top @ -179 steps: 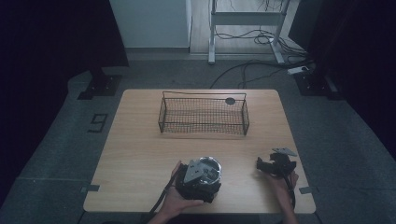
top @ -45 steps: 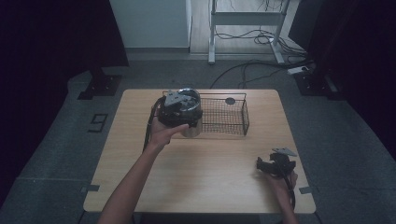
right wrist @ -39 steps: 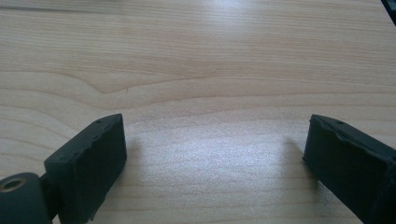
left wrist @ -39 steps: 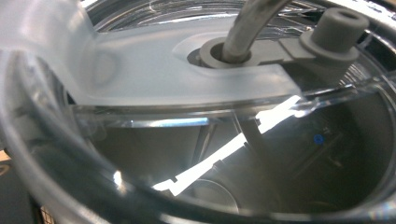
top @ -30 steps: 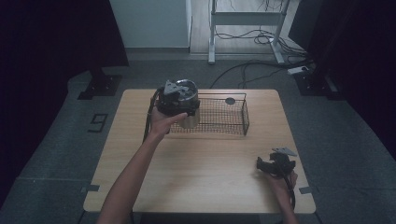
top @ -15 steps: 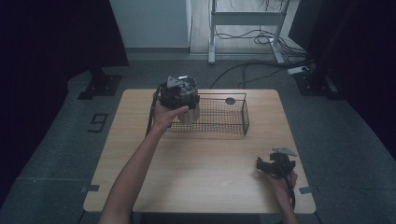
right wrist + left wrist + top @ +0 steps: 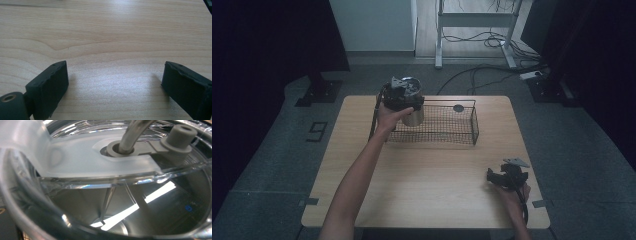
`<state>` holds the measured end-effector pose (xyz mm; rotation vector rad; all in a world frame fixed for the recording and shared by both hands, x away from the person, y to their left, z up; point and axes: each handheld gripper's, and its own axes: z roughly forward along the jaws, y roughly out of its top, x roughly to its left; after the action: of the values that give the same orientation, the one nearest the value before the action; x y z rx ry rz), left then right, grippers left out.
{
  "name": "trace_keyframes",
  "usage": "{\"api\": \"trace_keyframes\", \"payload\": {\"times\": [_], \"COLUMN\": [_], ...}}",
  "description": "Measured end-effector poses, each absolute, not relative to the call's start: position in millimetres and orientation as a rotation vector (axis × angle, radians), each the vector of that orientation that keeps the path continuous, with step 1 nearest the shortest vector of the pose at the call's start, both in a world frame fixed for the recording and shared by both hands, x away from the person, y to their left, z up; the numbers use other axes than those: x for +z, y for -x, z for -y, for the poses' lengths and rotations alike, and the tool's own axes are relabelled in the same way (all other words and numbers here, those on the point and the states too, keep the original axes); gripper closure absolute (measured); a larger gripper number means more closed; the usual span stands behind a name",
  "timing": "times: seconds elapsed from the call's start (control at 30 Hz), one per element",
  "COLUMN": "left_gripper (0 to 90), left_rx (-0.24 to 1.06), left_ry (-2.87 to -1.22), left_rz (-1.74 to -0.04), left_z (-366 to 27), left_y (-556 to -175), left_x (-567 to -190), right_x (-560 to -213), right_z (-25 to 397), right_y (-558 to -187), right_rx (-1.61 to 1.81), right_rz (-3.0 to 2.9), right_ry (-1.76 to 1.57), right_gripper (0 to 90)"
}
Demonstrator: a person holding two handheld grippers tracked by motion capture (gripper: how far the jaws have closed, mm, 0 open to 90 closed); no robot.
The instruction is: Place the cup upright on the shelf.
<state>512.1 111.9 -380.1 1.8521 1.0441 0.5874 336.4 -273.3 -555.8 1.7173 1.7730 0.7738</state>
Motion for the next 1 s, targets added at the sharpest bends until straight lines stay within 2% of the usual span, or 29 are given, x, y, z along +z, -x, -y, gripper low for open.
{"api": "trace_keyframes", "payload": {"times": [0.6,1.0], "left_gripper": [4.0,4.1], "left_rx": [0.573,0.570], "left_ry": [-1.882,-1.883], "left_rz": [-1.126,-1.159], "left_z": [-106,-105], "left_y": [-528,-531], "left_x": [-423,-438], "right_x": [-556,-556], "right_z": [273,273], "right_y": [-336,-336], "right_rx": [0.775,0.775], "right_rz": [-1.774,-1.774], "right_ry": [-1.719,-1.718], "right_gripper": [7.0,7.1]}}
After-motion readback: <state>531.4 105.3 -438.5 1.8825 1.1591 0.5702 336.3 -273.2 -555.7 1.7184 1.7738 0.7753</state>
